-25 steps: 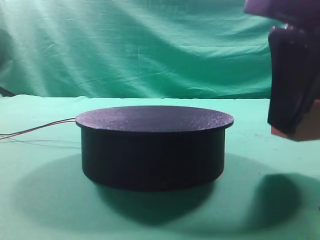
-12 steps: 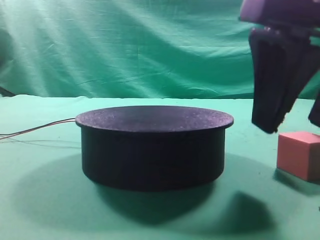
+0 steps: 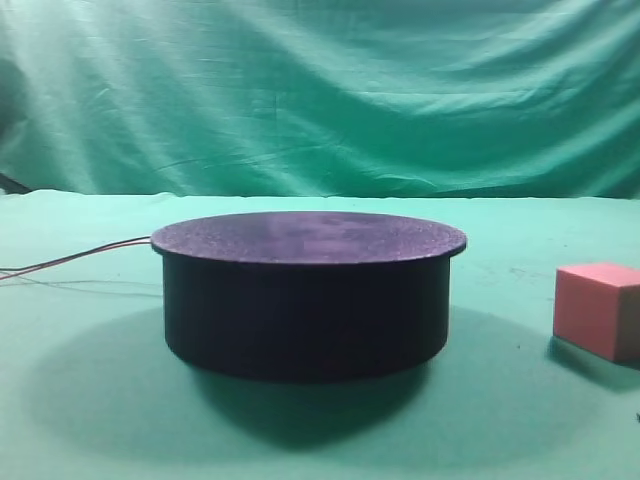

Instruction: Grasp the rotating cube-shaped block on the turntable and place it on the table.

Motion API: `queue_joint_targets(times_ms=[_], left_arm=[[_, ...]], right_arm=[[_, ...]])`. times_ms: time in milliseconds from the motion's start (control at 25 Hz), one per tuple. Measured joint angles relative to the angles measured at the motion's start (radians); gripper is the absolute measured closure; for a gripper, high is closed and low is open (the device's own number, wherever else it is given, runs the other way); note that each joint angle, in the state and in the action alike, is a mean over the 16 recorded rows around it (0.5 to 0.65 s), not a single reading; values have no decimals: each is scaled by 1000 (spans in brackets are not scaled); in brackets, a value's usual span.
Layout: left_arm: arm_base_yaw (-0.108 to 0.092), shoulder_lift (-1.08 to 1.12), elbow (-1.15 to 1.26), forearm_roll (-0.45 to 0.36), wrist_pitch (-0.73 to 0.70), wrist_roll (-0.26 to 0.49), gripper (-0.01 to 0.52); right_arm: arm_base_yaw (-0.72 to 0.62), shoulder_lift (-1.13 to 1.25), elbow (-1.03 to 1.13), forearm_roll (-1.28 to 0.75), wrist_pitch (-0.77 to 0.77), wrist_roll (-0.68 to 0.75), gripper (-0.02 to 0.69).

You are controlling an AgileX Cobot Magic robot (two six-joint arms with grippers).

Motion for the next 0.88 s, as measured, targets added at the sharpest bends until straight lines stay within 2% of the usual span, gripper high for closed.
queue_joint_targets(times_ms=[240,440,880], left_arm=[[0,0,0,0,0,0,514],[0,0,0,0,0,0,514],[0,0,0,0,0,0,514]], right_arm=[[-1,-25,7,-15,-8,-53,665],[-34,-66,56,-34,-81,-96,665],[-292,-383,367,-50,-402,-125,665]])
